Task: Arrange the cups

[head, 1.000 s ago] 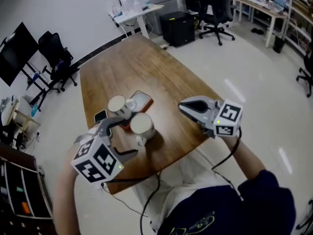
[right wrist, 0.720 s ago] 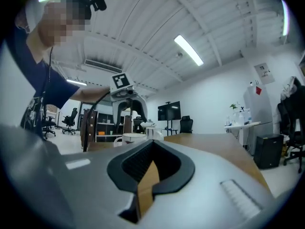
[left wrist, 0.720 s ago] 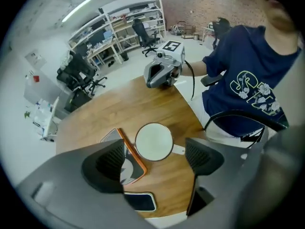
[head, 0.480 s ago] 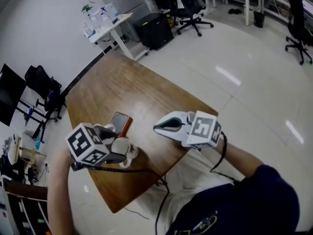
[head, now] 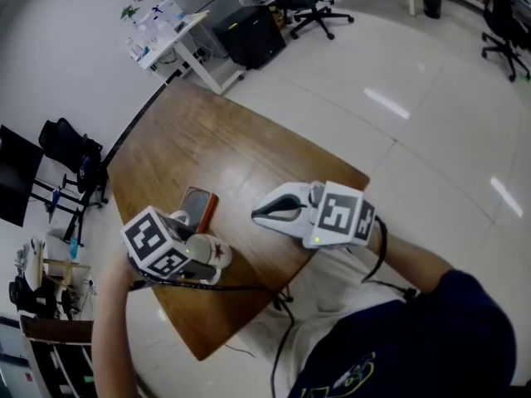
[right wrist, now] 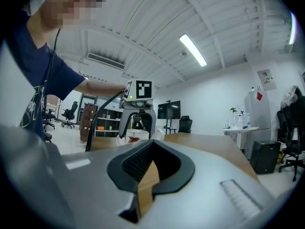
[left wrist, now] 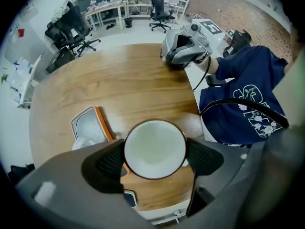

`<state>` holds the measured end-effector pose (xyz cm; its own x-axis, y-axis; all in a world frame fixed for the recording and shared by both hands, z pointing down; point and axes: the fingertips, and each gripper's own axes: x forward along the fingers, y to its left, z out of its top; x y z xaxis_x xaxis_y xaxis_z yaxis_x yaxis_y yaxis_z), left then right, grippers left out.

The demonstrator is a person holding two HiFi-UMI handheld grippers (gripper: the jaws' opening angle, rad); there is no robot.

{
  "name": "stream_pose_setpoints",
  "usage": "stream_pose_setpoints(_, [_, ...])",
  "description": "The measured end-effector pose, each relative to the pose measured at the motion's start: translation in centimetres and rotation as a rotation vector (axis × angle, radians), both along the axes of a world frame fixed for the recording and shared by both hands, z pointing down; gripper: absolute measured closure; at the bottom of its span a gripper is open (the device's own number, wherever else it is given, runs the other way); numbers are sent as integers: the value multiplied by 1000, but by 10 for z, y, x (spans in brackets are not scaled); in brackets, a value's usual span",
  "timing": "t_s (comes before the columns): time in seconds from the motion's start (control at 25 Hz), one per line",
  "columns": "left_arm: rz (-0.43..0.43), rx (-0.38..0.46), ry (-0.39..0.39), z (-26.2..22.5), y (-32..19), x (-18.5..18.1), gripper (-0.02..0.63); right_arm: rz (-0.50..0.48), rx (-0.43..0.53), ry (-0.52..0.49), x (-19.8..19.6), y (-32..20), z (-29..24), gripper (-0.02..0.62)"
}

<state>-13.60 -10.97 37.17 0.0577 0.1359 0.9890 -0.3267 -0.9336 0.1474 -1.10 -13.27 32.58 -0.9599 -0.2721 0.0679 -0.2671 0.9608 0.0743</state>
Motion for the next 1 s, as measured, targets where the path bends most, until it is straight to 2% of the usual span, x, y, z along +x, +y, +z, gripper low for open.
stream_pose_setpoints(0.08, [9, 2, 14, 0, -1, 1, 199, 0, 0, -2, -1, 1, 0, 592])
stream_pose_setpoints(0.24, [-54, 35, 58, -1, -3, 8, 199, -2, -9, 1, 1, 2, 2, 592])
stream_pose_setpoints(0.44, [-82, 73, 32, -3, -13, -1, 201, 1, -8, 3, 0, 1, 4, 592])
stream_pose_setpoints(0.72, [-121, 90, 92, -43, -37, 13, 201, -2, -19, 5, 3, 2, 6, 592])
stream_pose_setpoints(1.0, [-153, 74, 67, -62, -77, 11, 201, 0, -27, 14, 0, -1, 7, 592])
